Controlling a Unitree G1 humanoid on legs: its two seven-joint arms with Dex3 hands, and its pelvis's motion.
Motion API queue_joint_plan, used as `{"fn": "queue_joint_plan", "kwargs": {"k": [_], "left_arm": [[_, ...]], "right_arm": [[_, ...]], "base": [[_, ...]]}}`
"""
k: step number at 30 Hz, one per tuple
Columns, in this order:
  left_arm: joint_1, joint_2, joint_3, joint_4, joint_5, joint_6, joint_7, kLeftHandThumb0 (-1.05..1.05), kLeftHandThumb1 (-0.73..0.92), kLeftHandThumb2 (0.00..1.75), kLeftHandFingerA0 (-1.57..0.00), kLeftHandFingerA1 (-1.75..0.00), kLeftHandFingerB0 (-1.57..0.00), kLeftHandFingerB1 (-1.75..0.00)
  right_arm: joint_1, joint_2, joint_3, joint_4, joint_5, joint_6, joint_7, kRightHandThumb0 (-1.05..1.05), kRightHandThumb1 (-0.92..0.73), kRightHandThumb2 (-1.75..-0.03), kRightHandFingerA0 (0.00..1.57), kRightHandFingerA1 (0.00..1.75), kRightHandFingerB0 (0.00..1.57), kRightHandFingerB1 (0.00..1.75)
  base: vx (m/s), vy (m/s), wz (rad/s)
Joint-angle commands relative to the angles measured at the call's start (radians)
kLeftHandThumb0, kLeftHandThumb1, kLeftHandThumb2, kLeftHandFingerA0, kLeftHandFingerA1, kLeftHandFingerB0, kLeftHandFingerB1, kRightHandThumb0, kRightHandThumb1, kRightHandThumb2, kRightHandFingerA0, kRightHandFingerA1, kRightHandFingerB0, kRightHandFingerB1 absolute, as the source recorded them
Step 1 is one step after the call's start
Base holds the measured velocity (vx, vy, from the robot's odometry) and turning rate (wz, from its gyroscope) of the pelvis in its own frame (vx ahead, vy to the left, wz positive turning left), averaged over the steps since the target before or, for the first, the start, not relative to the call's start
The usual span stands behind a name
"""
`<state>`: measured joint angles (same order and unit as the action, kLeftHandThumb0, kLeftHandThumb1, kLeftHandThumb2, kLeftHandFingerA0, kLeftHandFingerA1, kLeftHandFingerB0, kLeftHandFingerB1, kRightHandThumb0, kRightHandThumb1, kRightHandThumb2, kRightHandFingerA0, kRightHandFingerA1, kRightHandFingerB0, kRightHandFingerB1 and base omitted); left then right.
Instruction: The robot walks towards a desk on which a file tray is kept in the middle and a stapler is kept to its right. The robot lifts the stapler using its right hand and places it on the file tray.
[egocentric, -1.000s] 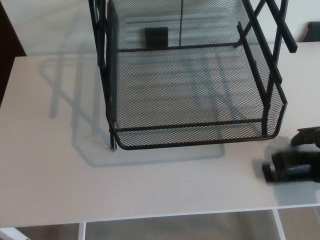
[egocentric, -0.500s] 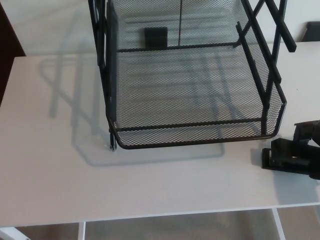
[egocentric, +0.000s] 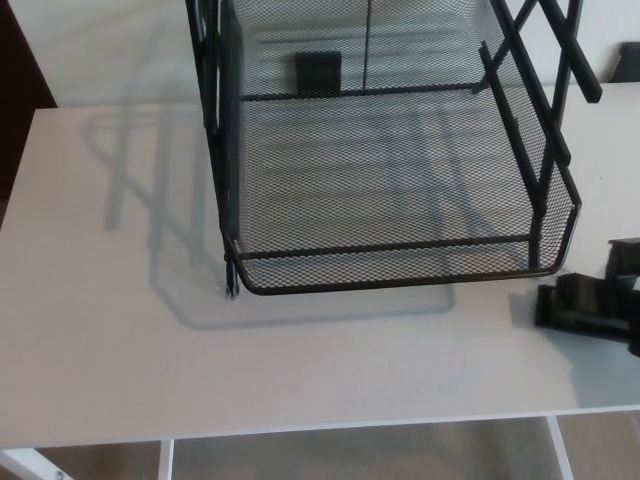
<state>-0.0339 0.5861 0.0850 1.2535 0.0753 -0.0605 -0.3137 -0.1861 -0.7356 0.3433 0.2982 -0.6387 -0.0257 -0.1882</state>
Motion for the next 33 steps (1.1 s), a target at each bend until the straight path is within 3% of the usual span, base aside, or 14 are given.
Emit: {"fn": "queue_joint_plan", "kwargs": {"k": [1,3,4,6,7,9,10,13,21,22,24,30,31,33], "left_arm": [[0.007,0.035,-0.007,0.005,0.016,-0.006,0.015,-0.8,0.58,0.82,-0.39,-0.84,-0.4,-0.78],[0.007,0.039,-0.023,0.008,0.034,-0.011,0.024,-0.87,0.48,1.07,-0.38,-0.78,-0.41,-0.75],[0.009,0.04,-0.02,0.007,0.03,-0.014,0.023,-0.81,0.61,0.78,-0.37,-0.85,-0.4,-0.78],[0.011,0.038,-0.008,0.005,0.015,-0.009,0.016,-0.85,0.46,1.06,-0.44,-0.8,-0.43,-0.76],[0.016,0.04,-0.01,0.007,0.017,-0.022,0.015,-0.81,0.6,0.78,-0.36,-0.88,-0.39,-0.8],[0.02,0.039,-0.011,0.007,0.018,-0.022,0.016,-0.81,0.6,0.78,-0.36,-0.88,-0.39,-0.8],[0.017,0.039,-0.019,0.015,0.027,-0.01,0.023,-0.82,0.62,0.76,-0.36,-0.87,-0.38,-0.79],[0.027,0.042,-0.01,0.004,0.014,-0.007,0.01,-0.87,0.47,1.07,-0.38,-0.79,-0.41,-0.76],[0.023,0.045,-0.021,-0.007,0.019,0.015,0.019,-0.86,0.47,1.07,-0.41,-0.8,-0.42,-0.76],[0.022,0.043,-0.014,-0.003,0.009,0.017,0.014,-0.77,0.58,0.82,-0.34,-0.88,-0.38,-0.8],[0.032,0.042,-0.007,-0.006,-0.001,0.002,0.005,-0.8,0.57,0.83,-0.3,-0.95,-0.35,-0.85],[0.029,0.036,-0.007,-0.007,0.004,0.013,0.012,-0.86,0.47,1.07,-0.39,-0.79,-0.4,-0.75],[0.027,0.035,-0.013,0.003,0.013,0.001,0.02,-0.82,0.61,0.8,-0.35,-0.88,-0.37,-0.8],[0.025,0.034,0.001,0.001,-0.004,0.005,0.006,-0.8,0.59,0.81,-0.32,-0.88,-0.33,-0.8]], "right_arm": [[0.058,-0.136,-0.307,0.023,0.005,-0.058,-0.326,-0.16,-0.62,-0.61,0.81,1.58,0.74,1.36],[0.005,-0.149,-0.39,0.004,0.012,-0.07,-0.381,-0.12,-0.52,-0.72,0.9,1.66,0.78,1.48],[0.006,-0.161,-0.415,-0.025,0.023,-0.063,-0.33,-0.12,-0.53,-0.78,0.85,1.67,0.74,1.52],[0.005,-0.177,-0.457,-0.08,0.037,-0.038,-0.25,-0.17,-0.56,-0.8,0.85,1.69,0.73,1.49],[-0.017,-0.204,-0.499,-0.124,0.06,-0.025,-0.17,-0.19,-0.55,-0.76,0.86,1.65,0.75,1.45],[-0.013,-0.197,-0.508,-0.125,0.054,-0.03,-0.163,-0.19,-0.55,-0.76,0.86,1.65,0.75,1.45],[-0.073,-0.207,-0.529,-0.143,0.058,-0.024,-0.151,-0.2,-0.58,-0.64,0.91,1.59,0.85,1.04],[-0.14,-0.228,-0.529,-0.173,0.017,0.014,-0.097,-0.21,-0.59,-0.73,0.9,1.63,0.81,1.35],[-0.378,-0.235,-0.459,-0.219,-0.01,-0.012,0.01,-0.23,-0.58,-0.92,0.89,1.7,0.76,1.44],[-0.392,-0.23,-0.452,-0.225,-0.009,-0.005,0.022,-0.25,-0.61,-0.8,0.88,1.72,0.78,1.29],[-0.465,-0.201,-0.42,-0.245,0.016,-0.008,0.066,-0.22,-0.62,-0.88,0.85,1.75,0.69,1.56],[-0.595,-0.069,-0.342,-0.3,0.06,0.024,0.147,-0.18,-0.62,-0.81,0.86,1.67,0.71,1.51],[-0.626,0.002,-0.308,-0.291,0.073,0.001,0.132,-0.18,-0.64,-0.84,0.88,1.75,0.69,1.64],[-0.659,0.042,-0.262,-0.278,0.101,-0.038,0.192,-0.2,-0.6,-0.91,0.84,1.75,0.72,1.54]], "base": [[0.0,0.0,0.0],[0.0,0.0,0.0],[0.0,0.0,0.0],[0.0,0.0,0.0],[0.0,0.0,0.0],[0.0,0.0,0.0],[0.0,0.0,0.0],[0.0,0.0,0.0],[0.0,0.0,0.0],[0.0,0.0,0.0],[0.0,0.0,0.0],[0.0,0.0,0.0],[0.0,0.0,0.0],[0.0,0.0,0.0]]}}
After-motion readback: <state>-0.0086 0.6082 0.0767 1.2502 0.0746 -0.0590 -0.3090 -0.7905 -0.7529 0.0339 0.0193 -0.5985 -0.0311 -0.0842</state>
